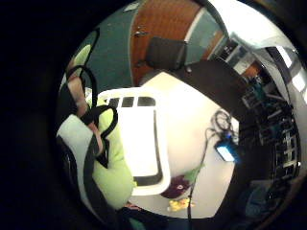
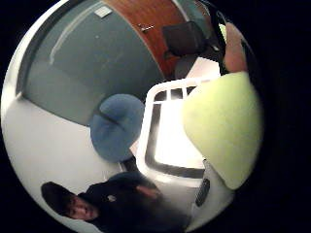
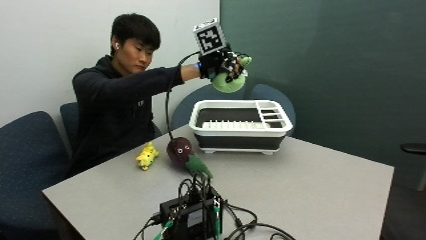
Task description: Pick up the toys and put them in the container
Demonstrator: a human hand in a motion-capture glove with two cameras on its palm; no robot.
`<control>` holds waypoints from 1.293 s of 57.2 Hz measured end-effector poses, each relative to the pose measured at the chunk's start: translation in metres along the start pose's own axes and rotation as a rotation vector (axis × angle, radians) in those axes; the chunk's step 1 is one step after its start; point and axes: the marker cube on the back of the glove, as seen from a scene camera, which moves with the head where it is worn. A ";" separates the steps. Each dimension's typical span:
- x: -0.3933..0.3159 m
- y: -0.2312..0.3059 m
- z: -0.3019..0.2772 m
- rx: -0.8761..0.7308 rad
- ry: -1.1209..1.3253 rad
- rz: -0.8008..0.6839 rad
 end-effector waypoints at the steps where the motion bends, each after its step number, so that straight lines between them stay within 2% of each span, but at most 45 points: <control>1: -0.009 -0.002 0.002 -0.004 -0.038 0.025; 6: -0.025 -0.003 0.015 -0.070 -0.039 0.034; 10: -0.035 -0.001 0.024 -0.196 -0.114 0.080; 14: -0.037 0.010 0.031 -0.312 -0.178 0.016; 20: -0.010 0.021 0.011 -0.234 -0.289 0.045; 25: 0.051 0.031 -0.013 -0.188 -0.333 0.141; 34: 0.111 0.089 -0.023 -0.303 -0.240 0.163; 43: 0.151 0.153 -0.009 -0.507 -0.157 0.192; 49: 0.184 0.180 0.004 -0.572 -0.097 0.205; 58: 0.181 0.214 0.024 -0.608 -0.058 0.157; 74: 0.173 0.227 0.046 -0.652 -0.015 0.122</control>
